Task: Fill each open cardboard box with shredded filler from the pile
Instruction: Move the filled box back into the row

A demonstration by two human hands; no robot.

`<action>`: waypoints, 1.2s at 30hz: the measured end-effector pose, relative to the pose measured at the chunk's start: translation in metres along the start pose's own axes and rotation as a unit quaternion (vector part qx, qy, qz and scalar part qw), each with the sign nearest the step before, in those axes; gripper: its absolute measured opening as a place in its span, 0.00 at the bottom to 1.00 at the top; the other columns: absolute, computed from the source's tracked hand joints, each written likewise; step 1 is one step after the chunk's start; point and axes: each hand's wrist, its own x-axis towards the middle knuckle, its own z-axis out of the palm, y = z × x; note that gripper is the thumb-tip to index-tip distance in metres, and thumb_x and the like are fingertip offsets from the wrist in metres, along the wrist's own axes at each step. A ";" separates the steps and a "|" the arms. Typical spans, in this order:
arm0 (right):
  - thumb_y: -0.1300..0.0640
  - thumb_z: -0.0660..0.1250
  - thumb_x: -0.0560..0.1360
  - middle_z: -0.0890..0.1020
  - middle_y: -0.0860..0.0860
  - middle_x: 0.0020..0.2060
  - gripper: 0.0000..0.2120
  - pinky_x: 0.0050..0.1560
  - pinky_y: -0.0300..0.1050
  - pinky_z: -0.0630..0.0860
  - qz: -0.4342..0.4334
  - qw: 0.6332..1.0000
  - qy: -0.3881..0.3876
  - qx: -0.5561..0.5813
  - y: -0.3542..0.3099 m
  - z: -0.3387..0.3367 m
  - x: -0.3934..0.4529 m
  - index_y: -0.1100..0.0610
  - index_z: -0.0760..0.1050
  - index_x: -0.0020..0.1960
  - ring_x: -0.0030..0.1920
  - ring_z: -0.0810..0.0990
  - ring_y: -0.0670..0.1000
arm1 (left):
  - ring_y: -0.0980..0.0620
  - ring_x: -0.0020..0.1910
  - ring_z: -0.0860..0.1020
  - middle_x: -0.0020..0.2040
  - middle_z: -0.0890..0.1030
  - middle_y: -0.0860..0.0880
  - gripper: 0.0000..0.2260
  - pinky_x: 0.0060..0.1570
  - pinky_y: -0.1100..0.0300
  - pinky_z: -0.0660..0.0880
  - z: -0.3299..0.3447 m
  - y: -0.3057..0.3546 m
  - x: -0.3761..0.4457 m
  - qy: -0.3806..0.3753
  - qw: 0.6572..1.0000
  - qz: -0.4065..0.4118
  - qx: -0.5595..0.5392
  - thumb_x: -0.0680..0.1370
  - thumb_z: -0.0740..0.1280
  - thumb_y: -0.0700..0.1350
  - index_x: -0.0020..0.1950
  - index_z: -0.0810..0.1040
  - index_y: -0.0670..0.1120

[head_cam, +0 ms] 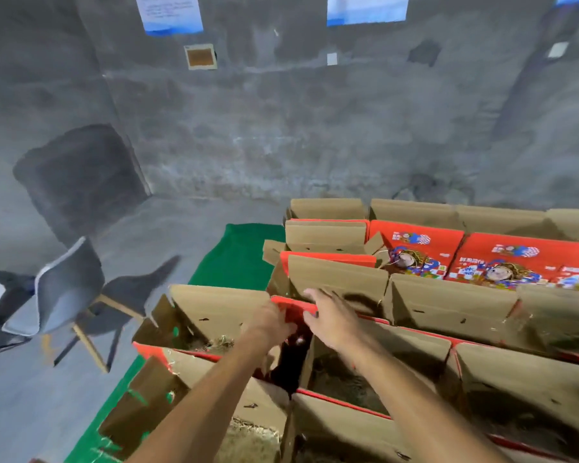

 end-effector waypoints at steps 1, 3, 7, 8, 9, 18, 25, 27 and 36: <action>0.47 0.66 0.78 0.80 0.46 0.64 0.23 0.61 0.46 0.77 0.000 0.999 -0.018 -0.036 0.003 0.006 0.009 0.47 0.70 0.72 0.60 0.80 0.48 | 0.45 0.56 0.80 0.55 0.81 0.45 0.16 0.55 0.53 0.78 0.006 -0.004 0.008 -0.022 0.999 -0.003 0.028 0.75 0.67 0.52 0.61 0.77 0.48; 0.44 0.64 0.79 0.83 0.48 0.60 0.22 0.64 0.49 0.76 0.004 0.996 -0.028 -0.084 0.004 0.016 0.023 0.47 0.72 0.71 0.59 0.82 0.51 | 0.43 0.56 0.80 0.57 0.81 0.44 0.16 0.55 0.51 0.78 0.016 -0.012 0.022 -0.044 0.996 -0.018 0.069 0.77 0.63 0.51 0.62 0.76 0.46; 0.45 0.60 0.81 0.86 0.49 0.50 0.13 0.53 0.47 0.75 0.058 0.993 0.015 -0.105 0.006 0.030 0.043 0.47 0.80 0.59 0.53 0.83 0.53 | 0.42 0.59 0.80 0.59 0.81 0.42 0.16 0.56 0.53 0.77 0.016 -0.018 0.028 -0.061 0.993 -0.023 0.094 0.78 0.62 0.47 0.63 0.76 0.41; 0.46 0.59 0.82 0.86 0.49 0.48 0.13 0.49 0.46 0.74 0.066 0.992 0.022 -0.106 0.006 0.031 0.047 0.48 0.80 0.56 0.51 0.83 0.54 | 0.42 0.57 0.81 0.59 0.81 0.41 0.16 0.56 0.53 0.78 0.014 -0.019 0.025 -0.080 0.992 -0.020 0.094 0.77 0.62 0.44 0.63 0.76 0.40; 0.47 0.59 0.82 0.85 0.49 0.47 0.12 0.46 0.46 0.72 0.073 0.991 0.031 -0.110 0.005 0.033 0.048 0.48 0.80 0.55 0.50 0.83 0.54 | 0.42 0.56 0.82 0.58 0.82 0.41 0.15 0.54 0.52 0.79 0.013 -0.020 0.020 -0.104 0.990 -0.019 0.091 0.77 0.61 0.42 0.62 0.76 0.40; 0.51 0.59 0.79 0.83 0.46 0.43 0.09 0.42 0.47 0.72 0.016 0.997 -0.070 -0.030 0.003 0.030 0.037 0.49 0.77 0.46 0.46 0.79 0.54 | 0.39 0.60 0.78 0.60 0.81 0.40 0.16 0.58 0.51 0.74 0.026 0.001 -0.008 -0.080 0.996 0.047 0.013 0.83 0.56 0.49 0.60 0.78 0.42; 0.45 0.61 0.80 0.85 0.40 0.44 0.11 0.57 0.49 0.78 0.066 0.983 -0.014 0.169 0.035 -0.013 0.059 0.44 0.80 0.45 0.49 0.82 0.42 | 0.48 0.29 0.83 0.33 0.84 0.45 0.15 0.27 0.57 0.79 -0.014 0.024 0.031 -0.055 0.979 0.076 -0.183 0.81 0.62 0.49 0.41 0.80 0.41; 0.47 0.64 0.80 0.84 0.40 0.47 0.07 0.56 0.45 0.77 0.089 0.979 0.051 0.174 0.049 -0.029 0.075 0.45 0.81 0.50 0.51 0.81 0.44 | 0.49 0.28 0.83 0.32 0.84 0.46 0.13 0.31 0.53 0.81 -0.033 0.035 0.056 -0.021 0.969 0.097 -0.226 0.80 0.63 0.47 0.40 0.80 0.43; 0.47 0.66 0.79 0.73 0.50 0.67 0.22 0.63 0.48 0.71 0.232 0.963 0.113 0.079 0.141 -0.062 0.143 0.51 0.69 0.71 0.65 0.72 0.50 | 0.42 0.61 0.74 0.64 0.72 0.41 0.24 0.61 0.50 0.73 -0.056 -0.004 0.215 0.085 0.988 -0.063 -0.110 0.78 0.65 0.53 0.69 0.67 0.43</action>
